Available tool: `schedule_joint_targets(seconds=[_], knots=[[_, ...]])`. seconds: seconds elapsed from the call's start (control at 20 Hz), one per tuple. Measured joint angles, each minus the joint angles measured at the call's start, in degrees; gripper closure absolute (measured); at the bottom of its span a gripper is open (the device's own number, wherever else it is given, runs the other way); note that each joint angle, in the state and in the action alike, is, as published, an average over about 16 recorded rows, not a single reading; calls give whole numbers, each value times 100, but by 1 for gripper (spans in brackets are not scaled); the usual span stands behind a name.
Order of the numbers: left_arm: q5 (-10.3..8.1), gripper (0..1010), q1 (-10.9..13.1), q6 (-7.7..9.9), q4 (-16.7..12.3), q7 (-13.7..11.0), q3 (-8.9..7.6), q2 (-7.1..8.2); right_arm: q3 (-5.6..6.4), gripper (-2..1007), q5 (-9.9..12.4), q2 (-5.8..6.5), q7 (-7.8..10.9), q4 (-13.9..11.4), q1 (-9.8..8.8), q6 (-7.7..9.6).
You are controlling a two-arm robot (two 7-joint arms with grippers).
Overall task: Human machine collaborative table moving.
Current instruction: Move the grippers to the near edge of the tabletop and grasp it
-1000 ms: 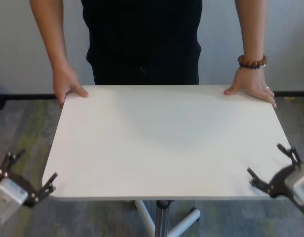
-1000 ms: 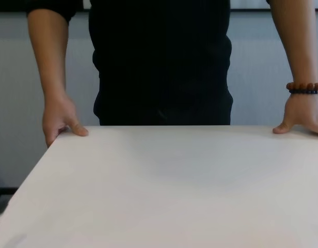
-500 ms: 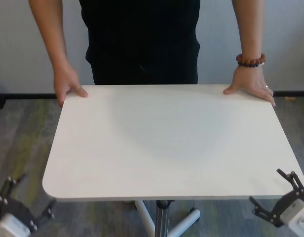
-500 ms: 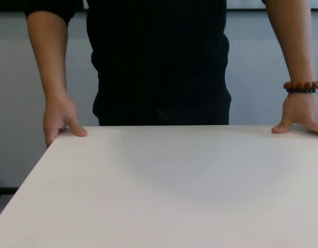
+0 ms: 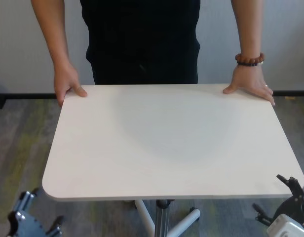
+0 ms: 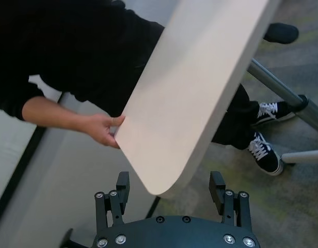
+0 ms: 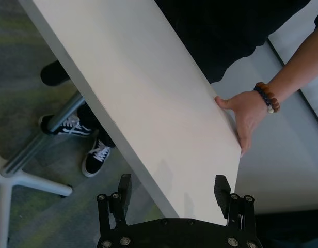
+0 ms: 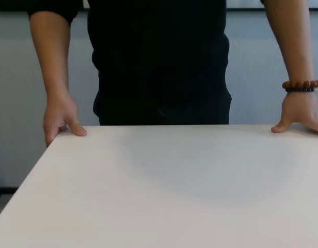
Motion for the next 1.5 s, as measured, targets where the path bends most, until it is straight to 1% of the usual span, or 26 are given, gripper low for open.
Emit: schedule_joint_targets(seconds=[0.25, 0.35, 0.55, 0.7, 0.85, 1.0, 1.25, 1.5], knots=[[761, 10, -181, 278, 153, 109, 229, -199, -107, 5, -466, -87, -66, 101, 105, 249], [1025, 10, -268, 376, 225, 141, 314, -286, -156, 5, -644, -132, -77, 156, 164, 338], [1488, 10, -453, 536, 387, 194, 462, -467, -272, 5, -998, -234, -82, 272, 298, 490], [1783, 10, -592, 636, 531, 219, 557, -608, -367, 5, -1261, -316, -74, 363, 408, 597], [2017, 10, -729, 709, 699, 240, 633, -760, -452, 5, -1508, -403, -74, 455, 520, 694], [2199, 10, -861, 760, 885, 261, 692, -919, -524, 5, -1736, -500, -86, 549, 630, 776], [2420, 10, -1047, 816, 1181, 302, 755, -1167, -614, 5, -2064, -666, -117, 704, 797, 874], [2635, 10, -1207, 867, 1483, 439, 785, -1398, -680, 5, -2375, -815, -182, 843, 933, 963]])
